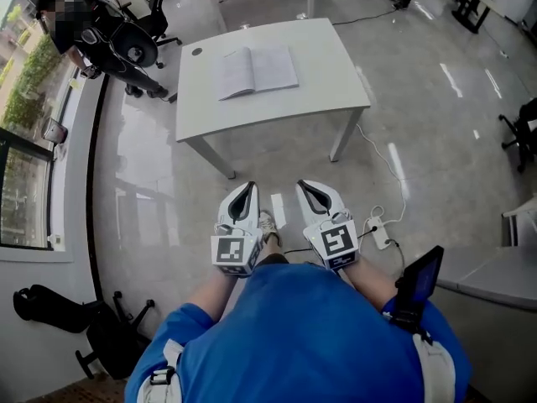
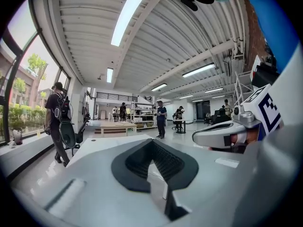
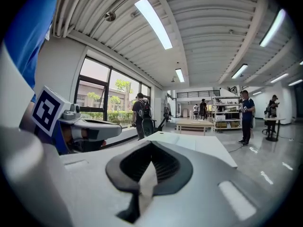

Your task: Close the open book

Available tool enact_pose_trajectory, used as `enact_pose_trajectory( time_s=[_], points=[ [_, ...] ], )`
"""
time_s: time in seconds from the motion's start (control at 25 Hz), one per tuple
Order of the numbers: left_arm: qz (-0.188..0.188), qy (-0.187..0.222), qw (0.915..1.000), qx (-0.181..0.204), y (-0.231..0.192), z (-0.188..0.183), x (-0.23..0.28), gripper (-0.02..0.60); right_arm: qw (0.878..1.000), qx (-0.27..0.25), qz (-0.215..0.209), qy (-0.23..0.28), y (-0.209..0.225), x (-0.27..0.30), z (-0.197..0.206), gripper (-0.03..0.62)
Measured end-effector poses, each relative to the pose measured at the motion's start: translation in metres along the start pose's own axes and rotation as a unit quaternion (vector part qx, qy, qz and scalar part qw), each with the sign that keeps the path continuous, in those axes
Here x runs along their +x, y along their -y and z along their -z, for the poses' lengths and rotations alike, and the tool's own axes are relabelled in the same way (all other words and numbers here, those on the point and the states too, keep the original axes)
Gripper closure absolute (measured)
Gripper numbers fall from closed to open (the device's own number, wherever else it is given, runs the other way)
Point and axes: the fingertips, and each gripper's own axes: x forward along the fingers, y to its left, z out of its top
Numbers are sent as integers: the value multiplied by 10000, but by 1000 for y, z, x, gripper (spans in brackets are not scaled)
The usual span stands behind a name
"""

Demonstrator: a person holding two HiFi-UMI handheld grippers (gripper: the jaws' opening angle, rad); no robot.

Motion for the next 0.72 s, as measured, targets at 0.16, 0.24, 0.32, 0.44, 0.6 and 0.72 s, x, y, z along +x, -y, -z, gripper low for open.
enact_pose_trajectory(
  time_s=[0.16, 0.24, 0.32, 0.44, 0.6, 0.72],
  points=[
    [-9, -32, 10000, -76, -40, 4, 38, 574, 9998, -80, 149, -71, 18, 48, -3, 591],
    [58, -25, 9999, -90, -60, 4, 59, 574, 9997, -56, 193, -114, 26, 74, -11, 591],
    [79, -57, 9999, -108, -81, 2, 79, 574, 9996, -39, 220, -167, 31, 99, -19, 591],
    [263, 32, 9996, -27, -108, -1, 106, 574, 9991, -48, 329, -267, 41, 134, -29, 591],
    [424, -74, 9990, -92, -145, -5, 136, 574, 9985, -36, 447, -308, 47, 181, -36, 591],
    [541, -114, 9984, -86, -167, -6, 158, 574, 9979, -82, 539, -345, 55, 209, -39, 591]
  ],
)
